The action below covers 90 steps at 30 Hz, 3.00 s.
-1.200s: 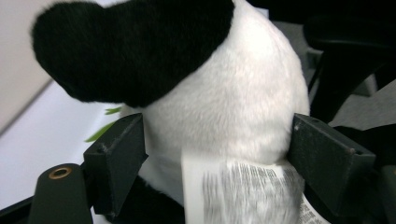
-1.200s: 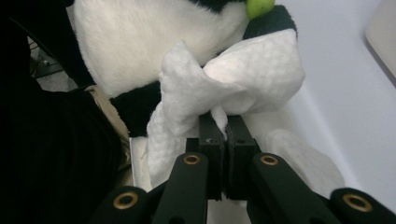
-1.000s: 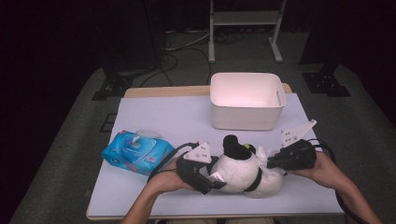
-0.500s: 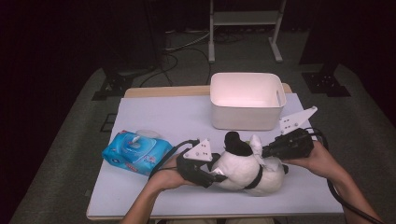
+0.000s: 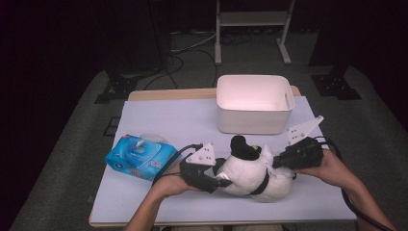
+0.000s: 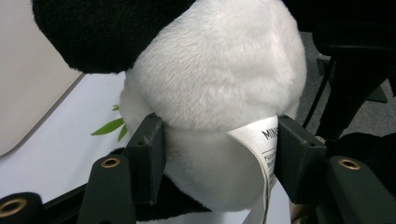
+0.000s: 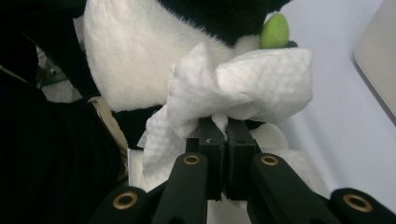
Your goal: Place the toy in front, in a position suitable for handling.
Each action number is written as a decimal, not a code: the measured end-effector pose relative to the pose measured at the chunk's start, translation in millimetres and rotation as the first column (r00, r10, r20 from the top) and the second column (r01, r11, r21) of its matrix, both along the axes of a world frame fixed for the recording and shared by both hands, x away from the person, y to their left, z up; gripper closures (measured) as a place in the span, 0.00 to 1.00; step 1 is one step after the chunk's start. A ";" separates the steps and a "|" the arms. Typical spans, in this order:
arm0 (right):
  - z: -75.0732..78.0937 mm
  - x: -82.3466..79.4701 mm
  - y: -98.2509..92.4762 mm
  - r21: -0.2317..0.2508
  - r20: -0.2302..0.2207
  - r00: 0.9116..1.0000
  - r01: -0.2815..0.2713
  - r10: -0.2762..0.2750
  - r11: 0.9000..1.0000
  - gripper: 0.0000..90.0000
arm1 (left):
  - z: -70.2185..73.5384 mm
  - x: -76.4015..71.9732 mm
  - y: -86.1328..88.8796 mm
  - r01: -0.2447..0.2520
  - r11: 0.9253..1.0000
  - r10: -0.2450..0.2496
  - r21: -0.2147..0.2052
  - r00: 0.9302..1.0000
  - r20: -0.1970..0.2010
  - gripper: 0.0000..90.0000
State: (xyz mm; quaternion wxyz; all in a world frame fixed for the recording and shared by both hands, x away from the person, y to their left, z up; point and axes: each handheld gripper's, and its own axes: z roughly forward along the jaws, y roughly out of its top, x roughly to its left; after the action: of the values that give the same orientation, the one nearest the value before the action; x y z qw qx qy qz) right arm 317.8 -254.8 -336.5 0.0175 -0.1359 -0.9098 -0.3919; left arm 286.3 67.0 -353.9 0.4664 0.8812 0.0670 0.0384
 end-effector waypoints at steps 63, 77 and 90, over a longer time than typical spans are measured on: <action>-10.8 -16.2 -52.8 -0.019 -0.017 0.995 0.102 -0.102 0.995 0.96 | -14.3 4.2 -4.0 0.034 0.999 -0.033 0.035 0.999 -0.027 0.48; 5.3 8.2 1.0 -0.027 -0.009 1.000 -0.015 0.014 1.000 0.96 | -12.1 3.0 -5.7 0.040 0.998 -0.040 0.039 0.999 -0.016 0.48; 39.0 21.1 35.3 -0.030 0.031 0.997 -0.074 0.075 0.997 0.96 | -9.4 2.6 -9.6 0.046 0.998 -0.045 0.038 0.999 -0.010 0.48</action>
State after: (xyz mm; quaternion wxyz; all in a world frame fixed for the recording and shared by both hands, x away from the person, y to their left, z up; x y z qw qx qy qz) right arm 338.9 -219.4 -297.5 0.0155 -0.0956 -0.9199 -0.3801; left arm 288.9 57.4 -363.3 0.4498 0.8915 0.0485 0.0249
